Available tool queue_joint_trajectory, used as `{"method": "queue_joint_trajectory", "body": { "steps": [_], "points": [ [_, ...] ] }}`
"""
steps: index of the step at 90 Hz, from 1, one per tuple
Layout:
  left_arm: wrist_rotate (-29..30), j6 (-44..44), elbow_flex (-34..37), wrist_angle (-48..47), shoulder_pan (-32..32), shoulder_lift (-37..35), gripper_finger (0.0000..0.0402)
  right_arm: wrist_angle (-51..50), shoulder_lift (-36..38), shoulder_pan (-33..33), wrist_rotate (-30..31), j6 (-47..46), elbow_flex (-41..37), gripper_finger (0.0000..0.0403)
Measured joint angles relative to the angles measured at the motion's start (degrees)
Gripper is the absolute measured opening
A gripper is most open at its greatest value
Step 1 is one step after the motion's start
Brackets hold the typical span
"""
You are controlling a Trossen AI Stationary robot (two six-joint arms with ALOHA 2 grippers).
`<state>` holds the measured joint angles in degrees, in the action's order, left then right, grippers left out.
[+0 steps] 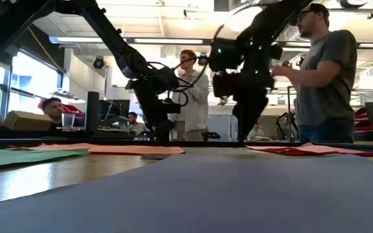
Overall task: Organize paper
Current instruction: Adjust the black papers on the top middle of the table
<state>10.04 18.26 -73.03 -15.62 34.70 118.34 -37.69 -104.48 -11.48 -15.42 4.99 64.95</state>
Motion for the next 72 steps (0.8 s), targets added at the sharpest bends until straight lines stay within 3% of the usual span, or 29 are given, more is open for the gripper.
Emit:
{"method": "queue_joint_trajectory", "body": {
  "steps": [15, 38, 53, 72],
  "points": [
    [-0.05, -0.02, 0.00, -0.01, 0.00, 0.00, 0.0249, 5.69, -0.32, 9.17, 3.09, -4.28, -3.22, 0.0176],
    [0.11, -0.07, 0.00, -0.02, 0.00, 0.00, 0.0249, 4.11, -0.32, 13.87, 4.33, -7.61, -3.60, 0.0176],
    [0.17, -0.14, 0.00, -0.02, 0.00, 0.00, 0.0249, 1.64, -0.23, 16.52, 15.60, -9.40, -4.70, 0.0176],
    [0.15, -0.13, 0.00, -0.02, -0.01, 0.00, 0.0249, 2.47, -0.23, 19.18, 23.01, -8.76, -4.70, 0.0176]
  ]
}}
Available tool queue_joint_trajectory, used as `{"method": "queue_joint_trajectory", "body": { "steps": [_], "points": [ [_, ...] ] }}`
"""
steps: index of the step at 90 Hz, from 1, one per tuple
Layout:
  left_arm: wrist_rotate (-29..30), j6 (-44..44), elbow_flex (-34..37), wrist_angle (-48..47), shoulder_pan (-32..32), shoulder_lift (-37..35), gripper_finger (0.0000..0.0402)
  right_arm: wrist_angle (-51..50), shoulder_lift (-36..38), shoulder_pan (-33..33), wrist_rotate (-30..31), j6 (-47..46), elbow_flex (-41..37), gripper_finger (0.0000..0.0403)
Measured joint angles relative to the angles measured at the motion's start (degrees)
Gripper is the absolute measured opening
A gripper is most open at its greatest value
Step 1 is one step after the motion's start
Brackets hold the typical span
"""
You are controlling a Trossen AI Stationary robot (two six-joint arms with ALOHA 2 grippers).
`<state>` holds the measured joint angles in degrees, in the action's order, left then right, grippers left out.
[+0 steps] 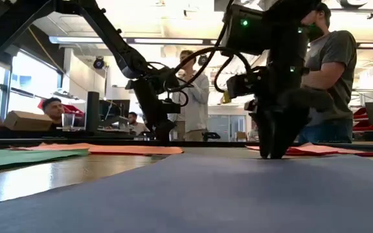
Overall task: Organize paper
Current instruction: Adjust the black papers on the top middle of the table
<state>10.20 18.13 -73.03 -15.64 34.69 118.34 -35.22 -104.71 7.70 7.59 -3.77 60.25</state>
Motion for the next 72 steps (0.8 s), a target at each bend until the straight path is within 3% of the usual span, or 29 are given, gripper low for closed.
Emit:
{"method": "queue_joint_trajectory", "body": {
  "steps": [19, 34, 49, 61, 72],
  "points": [
    [0.48, 0.00, 0.00, 0.00, -0.46, 0.00, 0.0249, 3.89, -0.11, -0.96, 7.02, -0.28, 0.00, 0.0176],
    [0.98, 0.00, 0.00, 0.00, -0.75, 0.00, 0.0249, 9.57, -0.18, -2.64, 9.21, 1.14, 0.00, 0.0176],
    [1.11, 0.00, 0.00, -0.02, -0.75, 0.00, 0.0249, 10.96, -0.18, -3.37, 7.88, 1.21, 0.00, 0.0176],
    [1.14, -0.02, 0.00, -0.02, -0.75, 0.00, 0.0249, 10.24, -0.18, -2.55, 1.20, 1.11, 0.00, 0.0176],
    [1.14, -0.02, -0.02, -0.02, -0.75, 0.00, 0.0249, 9.92, 0.00, -1.02, 0.84, -0.33, 0.00, 0.0176]
  ]
}}
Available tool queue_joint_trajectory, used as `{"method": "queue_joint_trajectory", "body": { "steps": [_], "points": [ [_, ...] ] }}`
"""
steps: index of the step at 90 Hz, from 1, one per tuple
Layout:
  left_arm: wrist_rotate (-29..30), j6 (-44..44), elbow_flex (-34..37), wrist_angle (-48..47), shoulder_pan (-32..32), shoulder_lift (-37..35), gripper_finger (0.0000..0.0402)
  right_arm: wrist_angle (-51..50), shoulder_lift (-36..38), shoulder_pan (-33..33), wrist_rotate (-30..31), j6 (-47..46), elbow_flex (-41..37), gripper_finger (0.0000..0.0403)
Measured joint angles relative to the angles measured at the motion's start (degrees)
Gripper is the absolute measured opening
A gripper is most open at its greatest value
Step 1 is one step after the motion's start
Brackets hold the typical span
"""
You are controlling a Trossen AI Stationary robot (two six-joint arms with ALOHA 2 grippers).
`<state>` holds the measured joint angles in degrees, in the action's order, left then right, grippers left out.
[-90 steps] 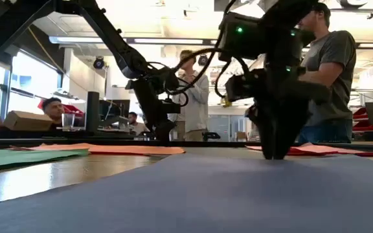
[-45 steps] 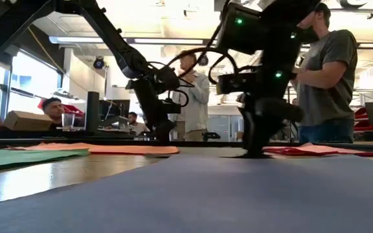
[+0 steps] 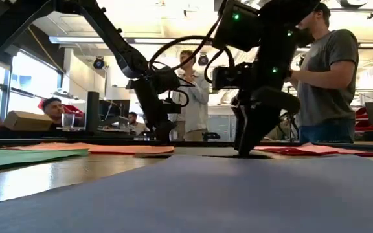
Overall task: Organize paper
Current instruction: Adjust the black papers on the top middle of the table
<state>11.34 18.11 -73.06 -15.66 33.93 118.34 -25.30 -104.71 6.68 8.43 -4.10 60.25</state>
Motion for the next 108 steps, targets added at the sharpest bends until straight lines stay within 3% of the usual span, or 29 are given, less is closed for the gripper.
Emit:
{"method": "queue_joint_trajectory", "body": {
  "steps": [47, 80, 108],
  "points": [
    [0.34, -0.39, 0.15, -1.48, -0.22, -2.97, 0.0249, 8.92, -4.07, 0.98, 8.13, -1.70, 0.11, 0.0176],
    [-1.44, -2.00, -0.11, -1.36, -0.31, -10.71, 0.0250, 8.47, -4.15, 0.73, 7.99, -5.28, 0.11, 0.0176],
    [-2.32, -6.52, 1.48, -10.12, -1.24, -17.78, 0.0250, 7.67, -4.24, 0.47, 11.17, -11.01, 0.04, 0.0176]
  ]
}}
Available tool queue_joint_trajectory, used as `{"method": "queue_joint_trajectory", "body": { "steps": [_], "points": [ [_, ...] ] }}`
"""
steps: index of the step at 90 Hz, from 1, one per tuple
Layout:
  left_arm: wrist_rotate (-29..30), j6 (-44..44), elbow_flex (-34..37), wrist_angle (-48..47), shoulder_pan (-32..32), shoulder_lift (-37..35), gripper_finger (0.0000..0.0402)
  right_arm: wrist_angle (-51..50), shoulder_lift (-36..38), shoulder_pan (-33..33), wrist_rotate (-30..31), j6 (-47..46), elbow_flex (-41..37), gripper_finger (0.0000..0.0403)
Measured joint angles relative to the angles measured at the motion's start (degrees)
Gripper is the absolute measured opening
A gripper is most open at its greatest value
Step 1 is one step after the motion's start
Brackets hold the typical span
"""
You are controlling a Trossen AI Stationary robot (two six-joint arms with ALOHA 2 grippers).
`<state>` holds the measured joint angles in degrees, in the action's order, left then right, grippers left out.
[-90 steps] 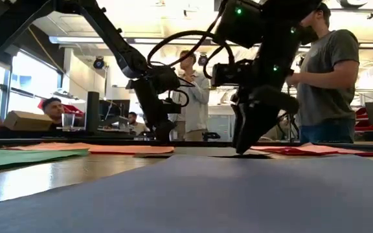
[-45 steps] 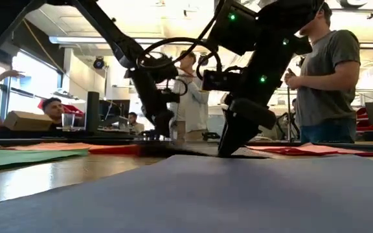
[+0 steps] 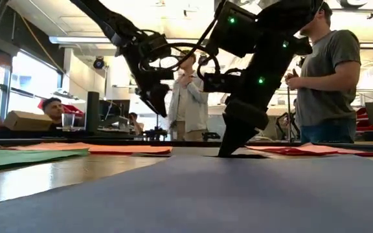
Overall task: Organize paper
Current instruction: Adjust the black papers on the top middle of the table
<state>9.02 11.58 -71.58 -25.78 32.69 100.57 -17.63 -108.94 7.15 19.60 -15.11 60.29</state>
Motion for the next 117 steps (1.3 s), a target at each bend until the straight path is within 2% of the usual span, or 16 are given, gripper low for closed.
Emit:
{"method": "queue_joint_trajectory", "body": {
  "steps": [23, 43, 57, 67, 75, 86, 101, 117],
  "points": [
    [0.09, -7.22, 10.65, 3.07, -3.65, -10.97, 0.0250, -0.10, 0.14, -0.12, 0.78, -2.45, -0.04, 0.0176],
    [1.88, -12.40, 18.60, 6.65, -9.90, -16.45, 0.0250, 1.40, 4.89, -1.82, -4.77, -3.84, 1.15, 0.0176],
    [4.55, -14.94, 21.74, 10.09, -14.31, -18.55, 0.0250, 2.91, 3.28, -5.87, -4.02, 1.44, 0.55, 0.0176],
    [4.95, -17.65, 24.94, 12.23, -16.46, -19.59, 0.0250, 5.25, 0.65, -9.85, -7.15, 3.56, 0.55, 0.0176],
    [5.02, -19.69, 28.14, 12.67, -16.69, -20.14, 0.0250, 6.07, -0.86, -12.94, -9.37, 3.79, 0.54, 0.0176],
    [5.27, -21.70, 31.55, 13.48, -15.58, -20.28, 0.0249, 4.45, -0.92, -17.13, -9.40, 3.43, 0.67, 0.0176],
    [5.10, -22.48, 33.24, 14.26, -13.53, -20.17, 0.0249, 3.15, -0.88, -22.16, -11.07, 3.63, 0.72, 0.0176],
    [4.92, -22.44, 33.23, 15.54, -10.79, -20.17, 0.0249, 3.72, -0.88, -22.73, -13.47, 3.63, 0.70, 0.0176]
  ]
}}
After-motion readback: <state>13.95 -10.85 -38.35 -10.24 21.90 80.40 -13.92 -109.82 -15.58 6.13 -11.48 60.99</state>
